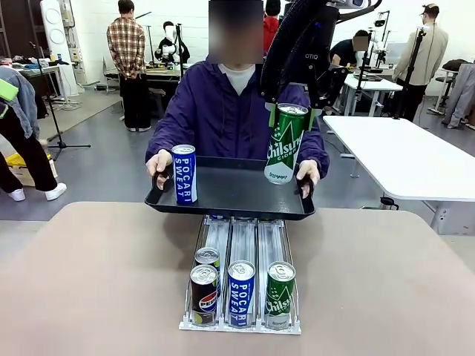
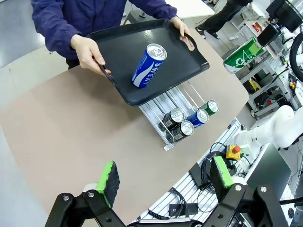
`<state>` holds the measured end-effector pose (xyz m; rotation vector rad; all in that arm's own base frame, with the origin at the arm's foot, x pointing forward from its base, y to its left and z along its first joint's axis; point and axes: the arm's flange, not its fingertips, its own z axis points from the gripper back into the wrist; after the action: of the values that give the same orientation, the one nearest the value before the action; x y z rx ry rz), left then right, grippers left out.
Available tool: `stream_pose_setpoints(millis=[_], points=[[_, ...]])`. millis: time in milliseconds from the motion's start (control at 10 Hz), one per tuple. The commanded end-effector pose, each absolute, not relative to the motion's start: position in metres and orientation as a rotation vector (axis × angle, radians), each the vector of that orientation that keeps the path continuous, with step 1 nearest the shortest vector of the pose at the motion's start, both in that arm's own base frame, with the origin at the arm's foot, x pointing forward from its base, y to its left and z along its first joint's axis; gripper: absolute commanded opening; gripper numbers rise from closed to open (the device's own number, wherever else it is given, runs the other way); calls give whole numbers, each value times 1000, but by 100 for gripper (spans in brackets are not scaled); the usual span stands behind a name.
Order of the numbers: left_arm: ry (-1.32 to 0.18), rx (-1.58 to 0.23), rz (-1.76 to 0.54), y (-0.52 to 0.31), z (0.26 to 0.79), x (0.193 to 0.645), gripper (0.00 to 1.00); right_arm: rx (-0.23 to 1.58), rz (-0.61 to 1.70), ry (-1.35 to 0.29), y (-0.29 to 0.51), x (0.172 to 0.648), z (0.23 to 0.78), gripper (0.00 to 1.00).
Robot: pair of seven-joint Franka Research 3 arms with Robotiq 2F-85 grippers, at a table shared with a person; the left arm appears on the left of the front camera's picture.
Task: Retrieve and hand over the desired beverage to the person.
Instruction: Place the picked can on the Handle tray extended by the person.
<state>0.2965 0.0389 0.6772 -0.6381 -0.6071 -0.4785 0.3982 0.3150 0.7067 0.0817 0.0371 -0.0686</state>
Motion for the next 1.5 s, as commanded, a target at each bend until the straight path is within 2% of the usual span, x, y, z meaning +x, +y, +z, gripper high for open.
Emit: stream_pose_setpoints(millis=[0,700,800,1100,1400], points=[[-612,-655,-488,40,677,297,100,80,-74,21,314,396,709,0],[-612,-655,-488,40,677,297,100,80,-74,21,314,396,709,0],[-612,-655,-488,40,677,297,100,82,-69,37,315,398,707,58],[-612,-655,-488,40,677,297,100,137,-45,126,311,459,710,58],[-612,-655,-488,40,677,297,100,125,-61,98,322,501,694,58]])
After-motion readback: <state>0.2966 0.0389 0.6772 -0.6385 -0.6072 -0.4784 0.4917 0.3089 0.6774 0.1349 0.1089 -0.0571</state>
